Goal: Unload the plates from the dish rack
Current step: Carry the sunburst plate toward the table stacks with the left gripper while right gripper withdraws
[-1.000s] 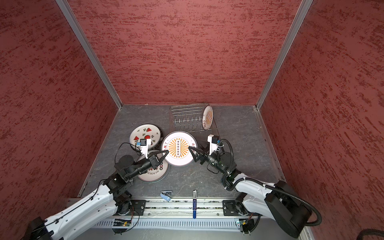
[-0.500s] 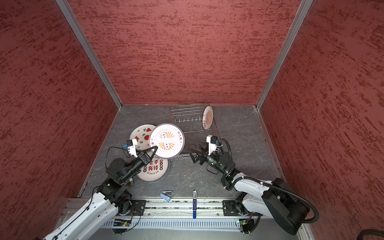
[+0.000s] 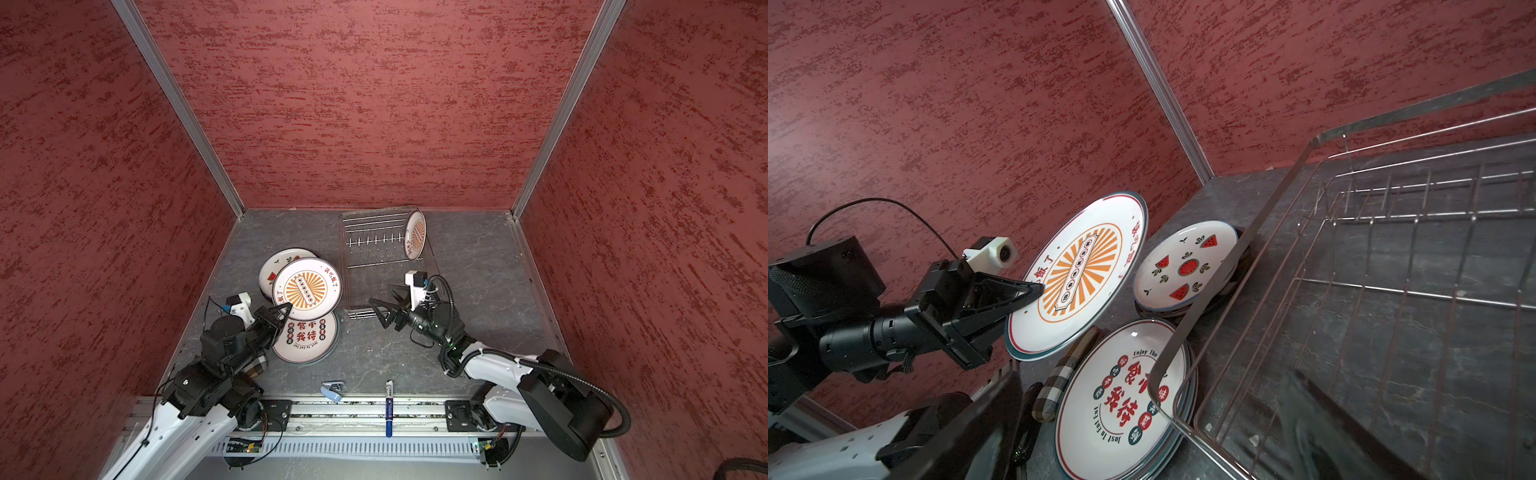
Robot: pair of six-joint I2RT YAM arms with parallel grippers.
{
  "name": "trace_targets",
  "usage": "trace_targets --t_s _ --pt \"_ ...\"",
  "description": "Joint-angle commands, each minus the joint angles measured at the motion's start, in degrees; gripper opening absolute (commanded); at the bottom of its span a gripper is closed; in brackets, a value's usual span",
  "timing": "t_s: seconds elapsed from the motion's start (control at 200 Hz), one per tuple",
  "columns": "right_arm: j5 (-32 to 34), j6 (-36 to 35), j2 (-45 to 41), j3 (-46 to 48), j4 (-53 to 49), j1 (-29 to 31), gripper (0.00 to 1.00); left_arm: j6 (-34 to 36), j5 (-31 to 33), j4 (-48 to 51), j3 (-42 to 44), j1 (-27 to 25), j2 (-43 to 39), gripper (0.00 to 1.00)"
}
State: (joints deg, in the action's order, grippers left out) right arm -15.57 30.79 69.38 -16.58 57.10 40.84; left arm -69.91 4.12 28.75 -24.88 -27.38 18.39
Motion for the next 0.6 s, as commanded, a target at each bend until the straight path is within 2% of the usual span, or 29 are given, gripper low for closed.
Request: trace_targets --t_s 0.0,0.07,0.15,0.596 --pt "-0.6 -1.0 0.3 -0.9 2.2 0.9 0.95 -4.8 1.6 5.9 -0.3 -1.0 -0.9 0.0" --pt "-0.3 -0.9 0.5 0.2 5.1 1.3 0.95 -6.0 4.0 10.0 -1.3 -1.8 -0.5 0.0" --pt "-1.2 -1.2 0.6 -1.3 2.6 1.5 0.96 -6.7 6.9 15.0 -3.9 -2.2 0.3 0.0" --pt "-0.1 -0.9 3.7 -3.9 2.3 3.2 0.99 -10.0 9.1 21.5 -2.0 -4.7 4.5 0.0"
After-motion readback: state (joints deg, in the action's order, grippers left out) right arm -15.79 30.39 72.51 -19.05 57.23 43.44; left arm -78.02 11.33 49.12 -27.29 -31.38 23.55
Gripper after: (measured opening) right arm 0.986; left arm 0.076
